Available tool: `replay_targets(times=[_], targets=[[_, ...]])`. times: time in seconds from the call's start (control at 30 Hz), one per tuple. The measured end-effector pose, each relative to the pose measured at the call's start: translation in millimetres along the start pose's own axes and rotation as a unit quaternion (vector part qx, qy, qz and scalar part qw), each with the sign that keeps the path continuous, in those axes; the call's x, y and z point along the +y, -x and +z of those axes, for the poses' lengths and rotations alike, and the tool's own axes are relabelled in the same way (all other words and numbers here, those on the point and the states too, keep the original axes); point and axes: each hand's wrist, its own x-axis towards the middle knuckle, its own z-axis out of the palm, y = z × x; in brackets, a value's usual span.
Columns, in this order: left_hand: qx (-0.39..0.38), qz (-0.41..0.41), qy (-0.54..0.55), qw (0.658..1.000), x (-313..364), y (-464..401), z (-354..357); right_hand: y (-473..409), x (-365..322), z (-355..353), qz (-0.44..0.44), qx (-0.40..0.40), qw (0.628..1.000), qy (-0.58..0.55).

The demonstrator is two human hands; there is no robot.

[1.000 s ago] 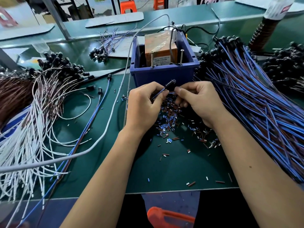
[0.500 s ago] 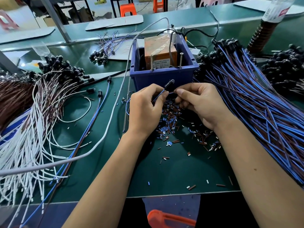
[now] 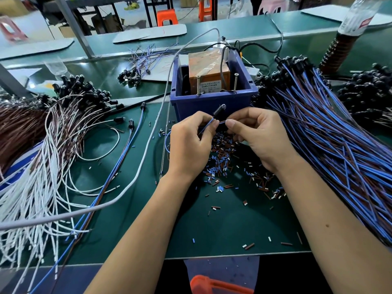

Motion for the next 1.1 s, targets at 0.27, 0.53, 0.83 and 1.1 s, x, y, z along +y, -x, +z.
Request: replay_targets(times=[0.27,0.53,0.83,1.1], targets=[[-0.009,-0.033,0.044,0.998,-2.0,-0.3,-0.6,-1.6,-1.0,-7.5,0.068,-0.043,0.993,-0.084],[-0.021,-0.084,0.097,0.991,-1.7,-3.1,-2.2,-2.6,-0.1,-7.8,0.06,-0.034,0.988,-0.135],[-0.01,-0.113,0.111,0.987,-4.2,-3.4,-7.2,-1.1,-2.0,-3.4,0.026,0.034,0.997,-0.065],[-0.045,-0.08,0.093,0.991,-3.1,-1.3,-5.5,0.2,0.2,-0.9,-0.019,0.03,0.999,-0.019]])
